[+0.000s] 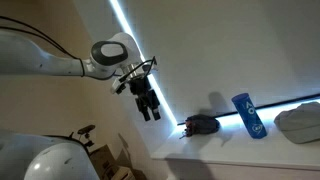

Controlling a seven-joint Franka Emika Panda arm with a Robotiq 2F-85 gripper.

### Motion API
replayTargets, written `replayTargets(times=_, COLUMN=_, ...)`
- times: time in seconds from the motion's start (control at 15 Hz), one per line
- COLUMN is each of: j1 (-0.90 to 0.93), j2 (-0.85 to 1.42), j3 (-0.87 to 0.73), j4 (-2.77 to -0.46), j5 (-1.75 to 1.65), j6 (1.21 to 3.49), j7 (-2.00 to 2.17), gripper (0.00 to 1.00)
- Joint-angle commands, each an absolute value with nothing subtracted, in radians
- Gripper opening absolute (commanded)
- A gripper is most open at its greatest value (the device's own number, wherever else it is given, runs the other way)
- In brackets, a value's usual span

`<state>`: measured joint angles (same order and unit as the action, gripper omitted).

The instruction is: Move the white hat to the left, put the black hat on top of it, and move the shirt to the right

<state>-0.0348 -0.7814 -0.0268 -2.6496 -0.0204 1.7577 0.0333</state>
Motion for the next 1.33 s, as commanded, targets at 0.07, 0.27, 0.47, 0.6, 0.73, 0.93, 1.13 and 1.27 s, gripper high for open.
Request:
replayTargets(times=0.07, j1=-0.038, j2=-0.781, j3=-0.025, j4=-2.648, j5=-0.019, j6=1.756, j7=0.031, gripper=1.0)
replayTargets(times=0.27, j1=-0.038, j2=-0.781, j3=-0.025, j4=-2.648, j5=-0.019, j6=1.756, j7=0.031, gripper=1.0)
replayTargets(times=0.47, j1=-0.038, j2=-0.781, j3=-0.025, j4=-2.648, j5=-0.019, j6=1.756, j7=0.031, gripper=1.0)
replayTargets(times=0.6, j1=-0.038, j2=-0.781, j3=-0.025, j4=-2.648, j5=-0.019, j6=1.756, j7=0.031, gripper=1.0)
replayTargets(times=0.73, j1=-0.056, j2=-0.801, j3=-0.013, j4=-2.633, j5=-0.032, j6=1.836, j7=0.07, gripper=1.0)
replayTargets(times=0.93, j1=-0.074, j2=-0.742, j3=-0.019, j4=-2.494, j5=-0.025, j6=1.926, j7=0.128, gripper=1.0)
replayTargets(times=1.13, j1=-0.12, j2=-0.683, j3=-0.051, j4=-2.396, j5=-0.044, j6=2.067, j7=0.159, gripper=1.0)
replayTargets(times=1.27, j1=-0.174, j2=-0.602, j3=-0.095, j4=-2.354, j5=-0.059, j6=2.197, j7=0.173, gripper=1.0)
